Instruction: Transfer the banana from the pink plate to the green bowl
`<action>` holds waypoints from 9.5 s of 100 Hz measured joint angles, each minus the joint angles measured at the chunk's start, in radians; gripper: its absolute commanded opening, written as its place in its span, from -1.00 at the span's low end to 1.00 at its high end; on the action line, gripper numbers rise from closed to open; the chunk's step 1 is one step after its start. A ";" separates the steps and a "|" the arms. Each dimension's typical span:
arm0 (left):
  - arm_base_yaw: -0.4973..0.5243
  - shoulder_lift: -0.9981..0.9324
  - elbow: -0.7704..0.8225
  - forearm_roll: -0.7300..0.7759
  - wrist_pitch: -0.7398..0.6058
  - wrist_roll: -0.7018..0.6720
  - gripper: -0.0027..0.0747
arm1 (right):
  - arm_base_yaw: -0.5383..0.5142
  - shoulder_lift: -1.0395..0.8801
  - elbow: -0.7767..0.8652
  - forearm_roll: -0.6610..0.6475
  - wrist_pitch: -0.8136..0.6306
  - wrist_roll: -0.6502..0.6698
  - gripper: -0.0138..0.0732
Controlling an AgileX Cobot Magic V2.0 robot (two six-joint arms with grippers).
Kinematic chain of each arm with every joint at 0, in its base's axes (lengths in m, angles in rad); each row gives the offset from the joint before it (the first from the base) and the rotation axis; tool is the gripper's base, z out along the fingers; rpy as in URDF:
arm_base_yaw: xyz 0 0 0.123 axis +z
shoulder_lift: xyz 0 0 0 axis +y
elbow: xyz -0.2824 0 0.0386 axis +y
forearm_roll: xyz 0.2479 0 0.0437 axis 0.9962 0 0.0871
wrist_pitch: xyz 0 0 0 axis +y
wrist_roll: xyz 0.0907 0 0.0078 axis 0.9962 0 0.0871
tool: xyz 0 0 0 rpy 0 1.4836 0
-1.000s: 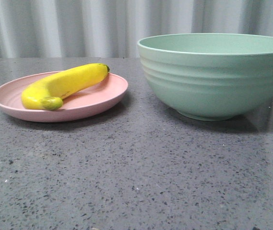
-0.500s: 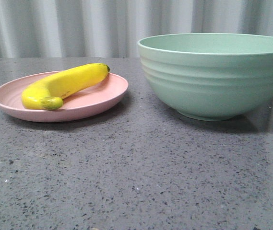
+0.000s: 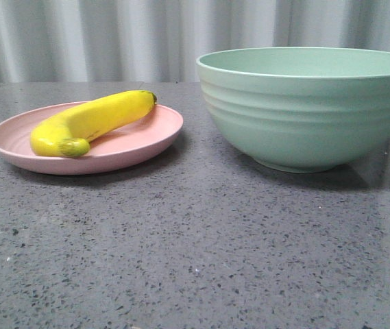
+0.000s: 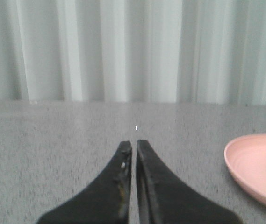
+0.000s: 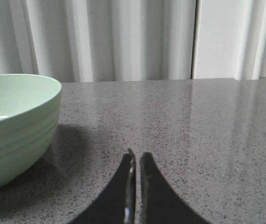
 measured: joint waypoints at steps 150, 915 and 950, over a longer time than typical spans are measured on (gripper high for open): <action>0.000 0.272 -0.205 -0.054 0.066 0.000 0.33 | 0.000 0.354 -0.315 0.091 0.325 0.001 -0.82; -0.775 1.118 -1.093 -0.129 0.473 0.108 0.02 | 0.631 1.406 -1.275 -0.293 1.057 -0.148 0.17; -0.775 1.107 -1.093 -0.129 0.484 0.108 -0.50 | 0.631 1.341 -1.292 -0.346 1.068 -0.088 -0.71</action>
